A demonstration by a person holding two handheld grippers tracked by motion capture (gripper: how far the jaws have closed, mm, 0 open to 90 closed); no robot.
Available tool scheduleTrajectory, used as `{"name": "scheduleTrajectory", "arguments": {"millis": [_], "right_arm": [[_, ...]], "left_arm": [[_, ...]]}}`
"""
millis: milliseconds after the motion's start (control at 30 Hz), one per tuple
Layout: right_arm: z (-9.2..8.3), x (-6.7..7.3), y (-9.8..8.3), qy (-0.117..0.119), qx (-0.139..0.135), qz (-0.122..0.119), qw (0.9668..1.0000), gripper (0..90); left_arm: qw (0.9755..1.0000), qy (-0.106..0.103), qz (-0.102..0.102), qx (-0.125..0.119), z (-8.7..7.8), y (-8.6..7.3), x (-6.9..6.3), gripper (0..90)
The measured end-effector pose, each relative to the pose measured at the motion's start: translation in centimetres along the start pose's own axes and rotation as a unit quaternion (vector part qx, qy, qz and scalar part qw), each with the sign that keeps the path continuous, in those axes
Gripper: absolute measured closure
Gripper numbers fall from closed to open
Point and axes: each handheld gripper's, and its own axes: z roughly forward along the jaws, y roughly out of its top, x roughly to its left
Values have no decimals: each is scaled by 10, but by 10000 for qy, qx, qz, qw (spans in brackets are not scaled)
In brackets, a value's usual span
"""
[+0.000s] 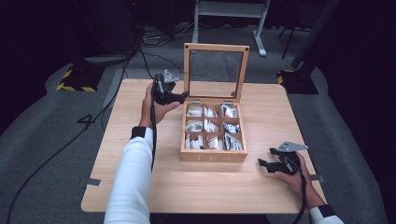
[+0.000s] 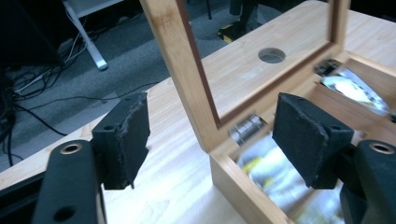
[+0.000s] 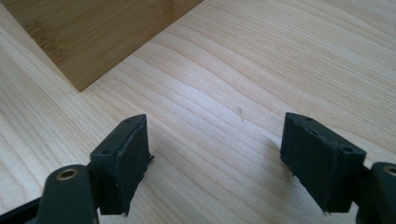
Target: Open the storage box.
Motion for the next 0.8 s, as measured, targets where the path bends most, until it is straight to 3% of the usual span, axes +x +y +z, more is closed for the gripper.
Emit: {"name": "scheduleTrajectory", "arguments": {"millis": [233, 333, 367, 400, 700, 733, 800], "right_arm": [[0, 0, 0, -8, 0, 0, 10000, 238], [0, 0, 0, -12, 1, -3, 10000, 237], [0, 0, 0, -12, 2, -2, 10000, 237], [0, 0, 0, -8, 2, -1, 10000, 237], [0, 1, 0, -58, 10, 29, 10000, 232], [0, 1, 0, -59, 14, 25, 10000, 231], [0, 2, 1, -73, 34, 18, 10000, 229]], "left_arm": [[9986, 73, 402, 344, -31, -5, -16, 199], [9981, 59, 558, 264, -52, -11, -24, 183], [9981, 59, 558, 264, -52, -11, -24, 182], [9971, 59, 677, 330, -60, -16, -28, 182], [9935, 68, 996, 542, -80, -44, -40, 175], [9922, 86, 1071, 637, -83, -52, -42, 175], [9926, 54, 1043, 618, -87, -60, -43, 175]]}}
